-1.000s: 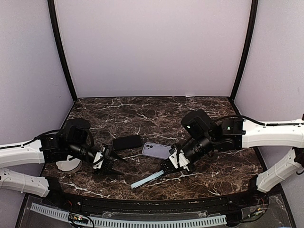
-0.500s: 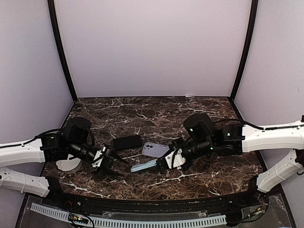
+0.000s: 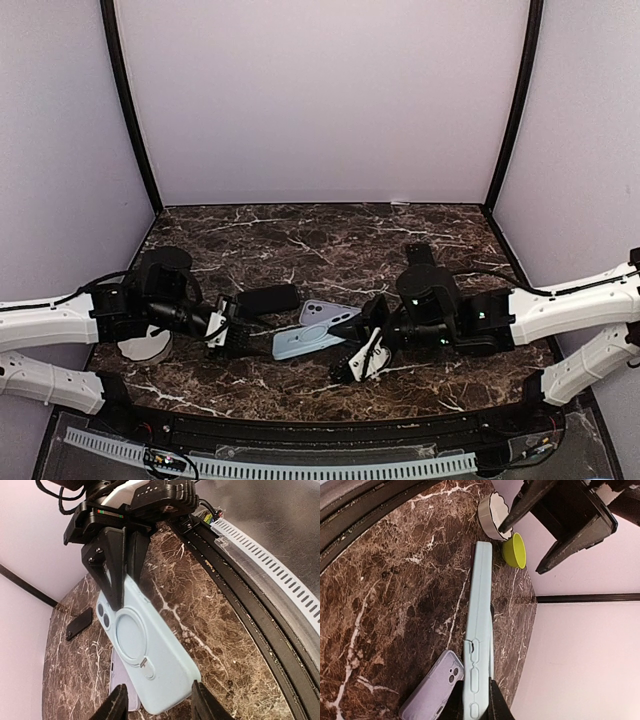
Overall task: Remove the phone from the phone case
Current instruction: Remove the bottom left corner of the phone case.
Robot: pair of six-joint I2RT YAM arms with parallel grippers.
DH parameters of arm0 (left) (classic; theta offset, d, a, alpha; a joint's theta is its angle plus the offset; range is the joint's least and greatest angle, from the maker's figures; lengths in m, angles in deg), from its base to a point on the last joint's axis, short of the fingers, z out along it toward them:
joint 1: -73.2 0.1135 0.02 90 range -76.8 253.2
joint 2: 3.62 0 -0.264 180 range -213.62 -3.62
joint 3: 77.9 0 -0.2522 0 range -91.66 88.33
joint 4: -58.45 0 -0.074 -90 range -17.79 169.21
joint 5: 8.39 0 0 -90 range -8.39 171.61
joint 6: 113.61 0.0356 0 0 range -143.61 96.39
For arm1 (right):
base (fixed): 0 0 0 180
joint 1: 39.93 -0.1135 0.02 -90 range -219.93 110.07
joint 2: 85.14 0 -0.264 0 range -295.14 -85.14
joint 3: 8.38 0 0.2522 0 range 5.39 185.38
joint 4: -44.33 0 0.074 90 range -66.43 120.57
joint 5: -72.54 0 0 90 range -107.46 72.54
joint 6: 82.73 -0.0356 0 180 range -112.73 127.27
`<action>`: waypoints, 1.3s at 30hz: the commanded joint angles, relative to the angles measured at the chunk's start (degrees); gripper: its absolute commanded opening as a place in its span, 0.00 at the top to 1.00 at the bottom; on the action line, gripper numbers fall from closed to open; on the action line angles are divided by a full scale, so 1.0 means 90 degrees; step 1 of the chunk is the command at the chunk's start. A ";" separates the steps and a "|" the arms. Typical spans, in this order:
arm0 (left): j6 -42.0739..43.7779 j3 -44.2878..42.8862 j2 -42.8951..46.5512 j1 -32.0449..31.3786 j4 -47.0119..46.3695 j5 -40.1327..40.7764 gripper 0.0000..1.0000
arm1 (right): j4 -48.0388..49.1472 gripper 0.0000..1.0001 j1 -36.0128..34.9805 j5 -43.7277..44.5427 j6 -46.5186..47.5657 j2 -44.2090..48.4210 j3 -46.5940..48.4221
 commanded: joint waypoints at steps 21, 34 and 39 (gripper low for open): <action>0.0637 0.0274 0.0182 0.0020 -0.0495 0.0544 0.51 | 0.1369 1.00 -0.0075 0.0130 0.0530 0.0191 0.0112; 0.0680 0.0270 0.0144 0.0018 -0.0542 0.0831 0.53 | 0.0889 1.00 -0.0200 -0.0077 0.0579 0.0167 0.0156; 0.0599 0.0256 0.0148 0.0018 -0.0689 0.1143 0.56 | 0.0474 1.00 -0.0291 -0.0264 0.0478 0.0170 0.0181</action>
